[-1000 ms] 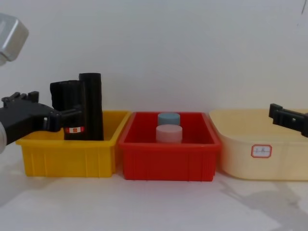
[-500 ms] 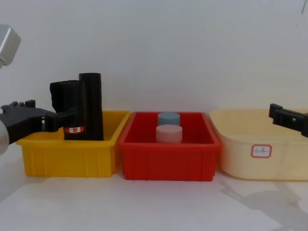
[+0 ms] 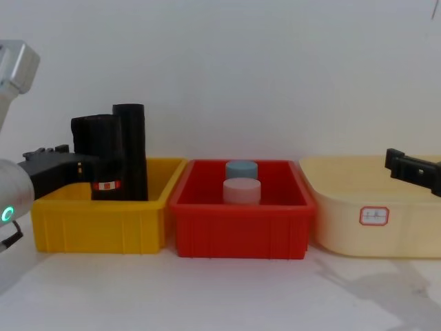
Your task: Pick up the garbage bag with the one hand and transfer it to the other hand.
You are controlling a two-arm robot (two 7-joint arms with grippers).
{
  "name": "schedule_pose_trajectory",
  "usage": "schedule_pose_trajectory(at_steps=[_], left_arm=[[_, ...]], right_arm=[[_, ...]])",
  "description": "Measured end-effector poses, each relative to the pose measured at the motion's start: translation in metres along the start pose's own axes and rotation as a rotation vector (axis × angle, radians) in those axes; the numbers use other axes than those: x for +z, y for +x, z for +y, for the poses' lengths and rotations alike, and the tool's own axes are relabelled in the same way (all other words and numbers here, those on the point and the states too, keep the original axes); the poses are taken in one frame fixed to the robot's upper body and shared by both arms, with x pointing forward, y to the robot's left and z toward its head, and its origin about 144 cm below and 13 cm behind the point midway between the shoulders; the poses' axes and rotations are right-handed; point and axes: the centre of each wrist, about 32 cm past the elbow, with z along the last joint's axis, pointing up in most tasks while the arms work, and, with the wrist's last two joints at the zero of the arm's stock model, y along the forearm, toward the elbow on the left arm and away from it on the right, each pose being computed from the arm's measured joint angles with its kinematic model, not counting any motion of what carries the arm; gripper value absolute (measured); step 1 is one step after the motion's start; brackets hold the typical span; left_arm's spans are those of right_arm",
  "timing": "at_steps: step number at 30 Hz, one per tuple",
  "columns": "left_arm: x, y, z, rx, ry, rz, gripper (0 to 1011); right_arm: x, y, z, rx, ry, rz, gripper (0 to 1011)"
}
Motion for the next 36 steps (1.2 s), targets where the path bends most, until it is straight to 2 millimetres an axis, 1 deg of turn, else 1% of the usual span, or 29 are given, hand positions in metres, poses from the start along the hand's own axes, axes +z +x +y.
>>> schedule_pose_trajectory(at_steps=[14, 34, 36], left_arm=[[0.001, 0.005, -0.020, -0.024, -0.043, -0.002, 1002], [0.004, 0.003, -0.054, -0.046, -0.073, -0.046, 1002], [0.004, 0.003, -0.056, -0.040, -0.075, -0.045, 978]], right_arm=[[0.000, 0.000, 0.000, 0.000, 0.000, 0.000, 1001], [0.000, 0.000, 0.000, 0.000, 0.000, 0.000, 1001], [0.000, 0.000, 0.000, 0.000, 0.000, 0.000, 1001]])
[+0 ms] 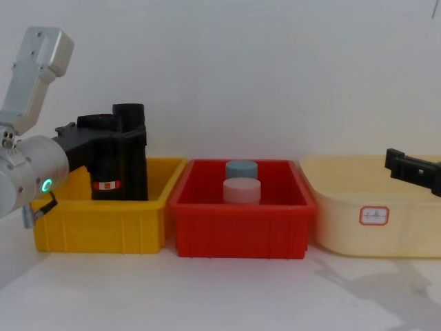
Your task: Pick up the garbage bag with the one hand and transfer it to the other hand.
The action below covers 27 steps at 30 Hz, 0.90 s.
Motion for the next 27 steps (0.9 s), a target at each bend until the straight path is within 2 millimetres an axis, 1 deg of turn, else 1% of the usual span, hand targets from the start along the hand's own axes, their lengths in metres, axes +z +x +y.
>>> schedule_pose_trajectory(at_steps=[5, 7, 8, 9, 10, 12, 13, 14, 16, 18, 23, 27], left_arm=[[-0.0010, 0.0011, -0.0042, 0.025, -0.004, 0.006, 871], [-0.0015, 0.0017, -0.0051, 0.034, -0.004, 0.009, 802], [-0.0017, 0.0020, -0.0055, 0.037, -0.004, 0.010, 788], [-0.0019, 0.0025, -0.0061, 0.043, -0.005, 0.012, 736], [-0.0019, 0.0028, -0.0064, 0.047, -0.005, 0.013, 736], [-0.0021, 0.0034, -0.0071, 0.054, -0.005, 0.015, 654], [-0.0021, 0.0036, -0.0074, 0.057, -0.005, 0.017, 654], [-0.0021, 0.0037, -0.0076, 0.058, -0.005, 0.017, 597], [-0.0020, 0.0042, -0.0081, 0.063, -0.005, 0.018, 546], [-0.0021, 0.0043, -0.0082, 0.065, -0.005, 0.019, 528], [-0.0002, 0.0049, -0.0087, 0.065, -0.006, 0.020, 528], [0.0053, 0.0044, -0.0096, 0.048, -0.013, 0.019, 528]], right_arm=[[0.0000, 0.0000, 0.0000, 0.000, 0.000, 0.000, 1001], [0.0000, 0.0000, 0.0000, 0.000, 0.000, 0.000, 1001], [0.0000, 0.0000, 0.0000, 0.000, 0.000, 0.000, 1001], [0.0000, 0.0000, 0.0000, 0.000, 0.000, 0.000, 1001], [0.0000, 0.0000, 0.0000, 0.000, 0.000, 0.000, 1001], [0.0000, 0.0000, 0.0000, 0.000, 0.000, 0.000, 1001], [0.0000, 0.0000, 0.0000, 0.000, 0.000, 0.000, 1001], [0.0000, 0.0000, 0.0000, 0.000, 0.000, 0.000, 1001], [0.0000, 0.0000, 0.0000, 0.000, 0.000, 0.000, 1001], [0.0000, 0.0000, 0.0000, 0.000, 0.000, 0.000, 1001], [0.0000, 0.0000, 0.0000, 0.000, 0.000, 0.000, 1001], [0.0000, 0.0000, 0.0000, 0.000, 0.000, 0.000, 1001]])
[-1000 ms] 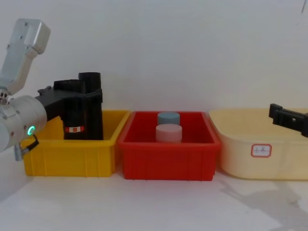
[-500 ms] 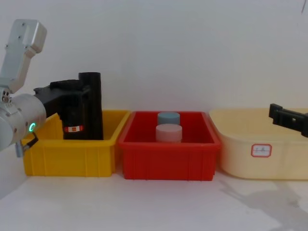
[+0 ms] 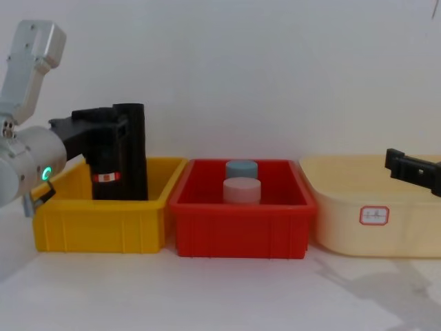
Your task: Pick up the garbage bag with the one hand and transfer it to the other hand.
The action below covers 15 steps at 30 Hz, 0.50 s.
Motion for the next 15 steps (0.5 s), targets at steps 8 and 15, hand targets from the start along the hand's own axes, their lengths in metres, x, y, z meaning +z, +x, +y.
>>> schedule_pose_trajectory(at_steps=[8, 15], left_arm=[[0.022, -0.004, -0.004, -0.076, -0.050, 0.002, 528], [0.040, -0.009, -0.008, -0.147, -0.107, 0.012, 528]], right_arm=[[0.000, 0.000, 0.000, 0.000, 0.000, 0.000, 1001], [0.000, 0.000, 0.000, 0.000, 0.000, 0.000, 1001]])
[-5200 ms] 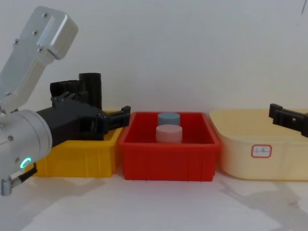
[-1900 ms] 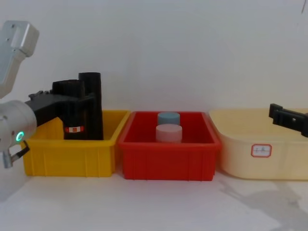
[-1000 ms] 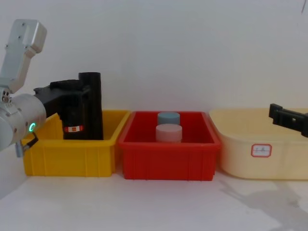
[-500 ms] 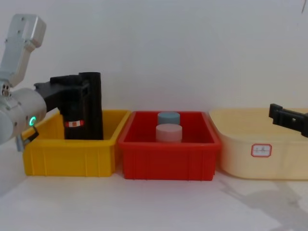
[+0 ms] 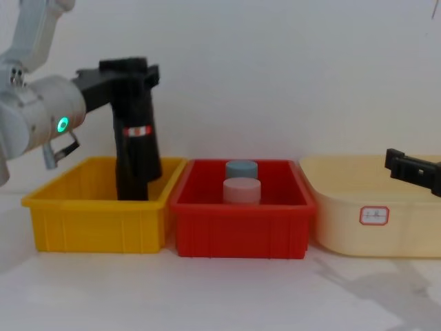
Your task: Pick up the garbage bag with the one hand and transfer it to the other hand.
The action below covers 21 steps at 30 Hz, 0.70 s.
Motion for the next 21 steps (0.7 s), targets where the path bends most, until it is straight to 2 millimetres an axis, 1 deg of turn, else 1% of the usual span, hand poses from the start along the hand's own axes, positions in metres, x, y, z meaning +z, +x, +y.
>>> schedule_pose_trajectory(at_steps=[3, 4, 9, 21], left_arm=[[0.011, -0.003, -0.005, -0.050, -0.039, 0.010, 528], [0.011, -0.003, -0.005, -0.050, -0.039, 0.010, 528], [0.024, -0.009, -0.012, -0.132, -0.089, 0.029, 528], [0.042, -0.026, -0.024, -0.300, -0.156, 0.071, 528]], right_arm=[[0.000, 0.000, 0.000, 0.000, 0.000, 0.000, 1001], [0.000, 0.000, 0.000, 0.000, 0.000, 0.000, 1001], [0.000, 0.000, 0.000, 0.000, 0.000, 0.000, 1001], [0.000, 0.000, 0.000, 0.000, 0.000, 0.000, 1001]])
